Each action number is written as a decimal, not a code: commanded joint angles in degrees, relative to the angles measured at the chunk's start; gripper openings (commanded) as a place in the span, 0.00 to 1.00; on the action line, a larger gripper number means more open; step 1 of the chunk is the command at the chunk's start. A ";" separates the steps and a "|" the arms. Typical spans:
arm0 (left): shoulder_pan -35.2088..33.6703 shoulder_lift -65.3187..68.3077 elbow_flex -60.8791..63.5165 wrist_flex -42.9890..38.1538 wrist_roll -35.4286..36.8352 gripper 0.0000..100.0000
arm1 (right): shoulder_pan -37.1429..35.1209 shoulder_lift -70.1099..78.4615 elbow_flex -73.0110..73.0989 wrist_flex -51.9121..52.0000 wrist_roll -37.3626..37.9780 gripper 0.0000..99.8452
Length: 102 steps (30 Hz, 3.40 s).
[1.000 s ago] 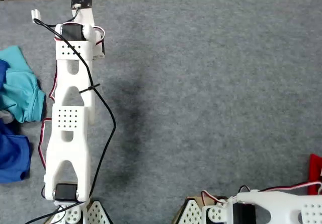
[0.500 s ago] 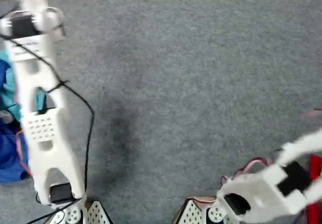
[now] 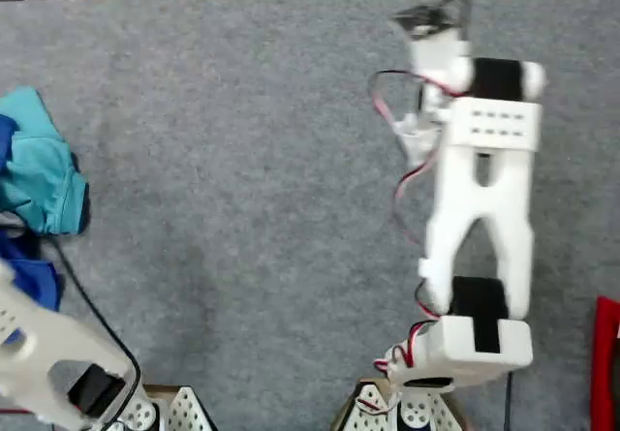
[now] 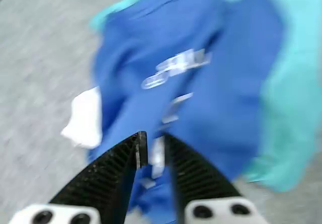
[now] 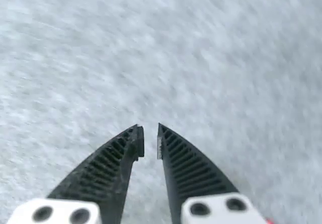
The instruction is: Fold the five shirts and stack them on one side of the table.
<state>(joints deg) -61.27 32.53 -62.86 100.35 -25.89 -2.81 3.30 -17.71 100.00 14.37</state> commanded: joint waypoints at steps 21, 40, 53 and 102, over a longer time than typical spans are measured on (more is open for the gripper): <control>-7.30 15.96 0.18 -4.13 -4.04 0.02 | -6.55 1.89 0.13 1.05 -1.67 0.06; 10.20 -12.97 -2.02 0.53 8.97 0.02 | -5.05 1.89 0.13 1.05 -1.58 0.06; 58.90 -48.04 33.14 0.35 9.05 0.02 | 17.19 1.89 0.13 0.97 5.27 0.06; -7.56 -62.81 80.26 -7.91 -2.37 0.32 | -41.71 12.44 -8.75 -4.40 18.11 0.22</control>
<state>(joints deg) -61.54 -28.66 14.42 96.22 -27.47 -39.47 11.38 -20.62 98.51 32.31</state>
